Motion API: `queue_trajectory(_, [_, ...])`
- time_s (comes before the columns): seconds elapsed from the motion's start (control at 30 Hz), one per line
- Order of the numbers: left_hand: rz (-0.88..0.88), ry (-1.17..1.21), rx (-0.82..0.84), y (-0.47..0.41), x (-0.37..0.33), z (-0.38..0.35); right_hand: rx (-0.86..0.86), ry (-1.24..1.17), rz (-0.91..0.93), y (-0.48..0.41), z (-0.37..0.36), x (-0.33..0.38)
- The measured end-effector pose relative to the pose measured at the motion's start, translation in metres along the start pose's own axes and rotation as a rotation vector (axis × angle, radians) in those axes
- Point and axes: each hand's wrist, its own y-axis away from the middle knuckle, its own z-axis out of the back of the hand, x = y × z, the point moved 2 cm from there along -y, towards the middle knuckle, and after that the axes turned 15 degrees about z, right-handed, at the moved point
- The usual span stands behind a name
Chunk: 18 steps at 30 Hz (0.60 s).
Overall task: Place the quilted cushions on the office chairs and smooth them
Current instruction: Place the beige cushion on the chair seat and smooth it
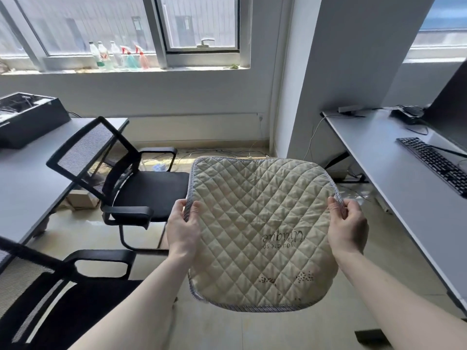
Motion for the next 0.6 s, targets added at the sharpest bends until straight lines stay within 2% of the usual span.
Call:
queue_trajectory(0.27, [-0.002, -0.004, -0.065, -0.062, -0.018, -0.028, -0.004, -0.014, 0.036, -0.056, -0.051, -0.004])
queue_trajectory(0.6, [-0.022, -0.018, -0.141, -0.146, -0.050, -0.104, 0.035, -0.056, 0.042, -0.156, -0.127, -0.036])
